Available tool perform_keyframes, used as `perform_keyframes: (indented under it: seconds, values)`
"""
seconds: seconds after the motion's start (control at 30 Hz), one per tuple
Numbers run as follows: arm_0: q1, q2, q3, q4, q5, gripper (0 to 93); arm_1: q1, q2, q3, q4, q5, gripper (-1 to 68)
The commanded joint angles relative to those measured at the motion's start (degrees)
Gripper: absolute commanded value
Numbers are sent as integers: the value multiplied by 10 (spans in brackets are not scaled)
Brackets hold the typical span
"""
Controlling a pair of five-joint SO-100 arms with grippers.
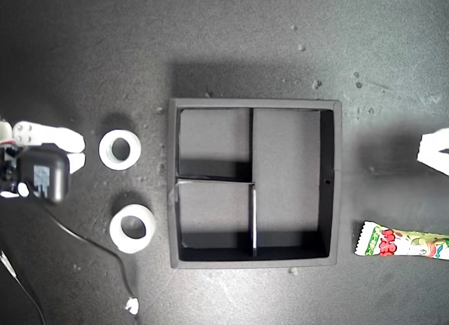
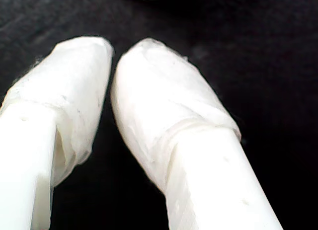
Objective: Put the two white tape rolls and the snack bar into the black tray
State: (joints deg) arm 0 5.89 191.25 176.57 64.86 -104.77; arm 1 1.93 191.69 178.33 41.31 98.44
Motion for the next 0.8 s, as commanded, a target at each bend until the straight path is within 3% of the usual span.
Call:
perform_keyframes:
  seconds: [0.0, 0.13, 0.27, 0.43, 0.5, 0.6, 0.77]
  values:
    - [21, 27, 33, -74, -18, 0, -10, 2, 7, 13, 187, -5]
    - [10, 27, 33, -122, 16, 0, -39, 2, 7, 8, 166, -5]
    - [15, 27, 23, -196, 100, 29, -59, 2, 7, -46, 69, -4]
    - [13, 0, -54, -161, 184, 82, -101, 2, -45, -51, -69, -2]
    - [15, -89, -109, -166, 211, 91, -113, 2, -87, -47, -124, 16]
    - [14, -287, -228, -170, 240, 99, -109, -6, -173, -19, -184, 107]
    - [16, -516, -349, -168, 247, 115, -93, -154, -381, 65, -237, 146]
